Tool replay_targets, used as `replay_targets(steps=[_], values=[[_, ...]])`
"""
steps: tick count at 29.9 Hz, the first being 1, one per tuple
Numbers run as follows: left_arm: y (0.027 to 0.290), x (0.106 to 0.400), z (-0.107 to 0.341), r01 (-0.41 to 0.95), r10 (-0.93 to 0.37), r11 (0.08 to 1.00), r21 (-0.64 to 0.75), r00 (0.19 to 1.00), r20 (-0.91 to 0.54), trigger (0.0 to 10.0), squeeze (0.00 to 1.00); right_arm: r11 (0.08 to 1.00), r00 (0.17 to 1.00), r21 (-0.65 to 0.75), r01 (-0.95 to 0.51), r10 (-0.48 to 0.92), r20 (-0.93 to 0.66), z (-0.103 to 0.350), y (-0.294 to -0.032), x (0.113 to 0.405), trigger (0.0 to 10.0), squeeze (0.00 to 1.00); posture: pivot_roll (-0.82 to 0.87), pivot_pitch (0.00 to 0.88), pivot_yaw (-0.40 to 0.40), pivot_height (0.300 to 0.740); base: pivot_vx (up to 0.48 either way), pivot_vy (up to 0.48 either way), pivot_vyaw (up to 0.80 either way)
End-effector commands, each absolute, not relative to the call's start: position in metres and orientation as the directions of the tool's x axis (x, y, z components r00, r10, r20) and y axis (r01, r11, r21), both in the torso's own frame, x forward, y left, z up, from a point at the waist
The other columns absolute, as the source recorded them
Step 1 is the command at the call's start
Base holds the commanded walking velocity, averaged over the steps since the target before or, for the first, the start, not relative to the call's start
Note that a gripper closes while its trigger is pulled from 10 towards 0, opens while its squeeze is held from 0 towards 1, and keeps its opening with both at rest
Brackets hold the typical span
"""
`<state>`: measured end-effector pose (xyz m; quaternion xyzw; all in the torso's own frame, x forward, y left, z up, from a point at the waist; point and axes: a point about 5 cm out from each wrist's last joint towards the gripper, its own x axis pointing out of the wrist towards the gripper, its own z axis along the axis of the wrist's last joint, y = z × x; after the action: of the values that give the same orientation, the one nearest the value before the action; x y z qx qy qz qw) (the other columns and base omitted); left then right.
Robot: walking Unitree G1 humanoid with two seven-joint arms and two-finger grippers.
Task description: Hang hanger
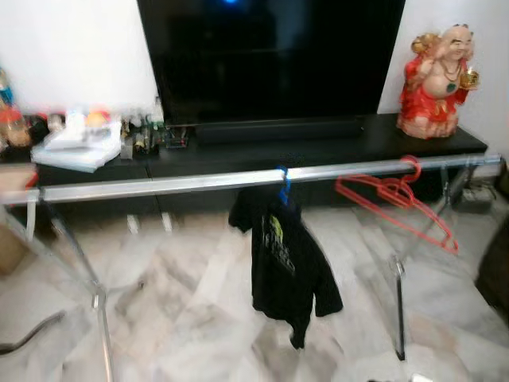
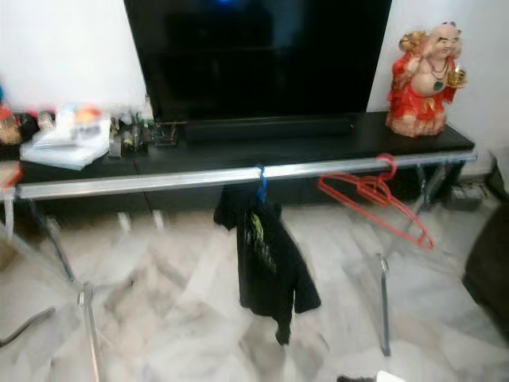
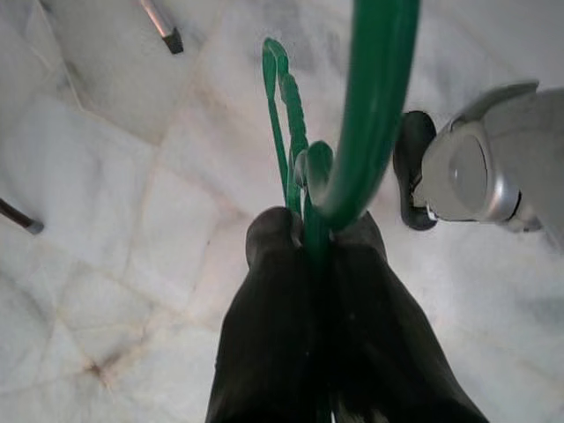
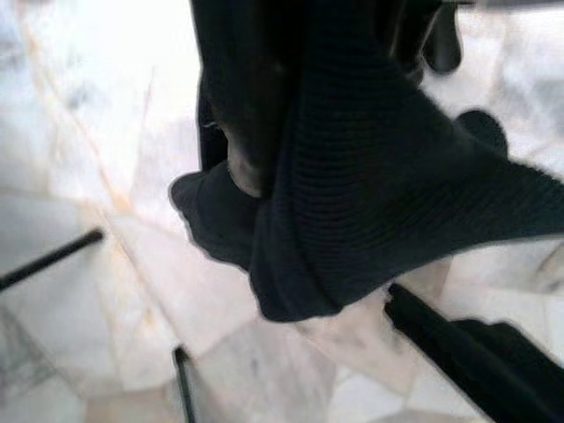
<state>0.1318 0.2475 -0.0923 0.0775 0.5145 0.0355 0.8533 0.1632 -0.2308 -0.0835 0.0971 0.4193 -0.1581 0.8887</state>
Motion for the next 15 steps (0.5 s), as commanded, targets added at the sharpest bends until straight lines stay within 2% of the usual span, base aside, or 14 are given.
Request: replay_targets(steps=[1, 8, 15], values=[[0.244, 0.131, -0.094, 0.025, 0.134, 0.986, 0.163, 0.457, -0.879, 10.0, 0.0, 0.929, 0.617, 0.035, 0.369, -0.216, -0.756, -0.079, -0.234, 0.17, 10.0, 0.0, 0.12, 0.0, 0.019, 0.74, -0.364, 0.0, 0.0], [0.241, 0.136, -0.093, 0.028, 0.128, 0.987, 0.159, 0.465, -0.876, 10.0, 0.0, 0.928, 0.632, 0.045, 0.369, -0.215, -0.744, -0.077, -0.234, 0.175, 10.0, 0.0, 0.12, 0.0, 0.017, 0.74, -0.361, 0.0, 0.0], [0.229, 0.127, -0.099, 0.034, 0.114, 0.989, 0.145, 0.458, -0.882, 10.0, 0.0, 0.932, 0.655, 0.051, 0.359, -0.212, -0.725, -0.072, -0.234, 0.184, 10.0, 0.0, 0.12, 0.0, 0.017, 0.74, -0.363, 0.0, 0.0]])
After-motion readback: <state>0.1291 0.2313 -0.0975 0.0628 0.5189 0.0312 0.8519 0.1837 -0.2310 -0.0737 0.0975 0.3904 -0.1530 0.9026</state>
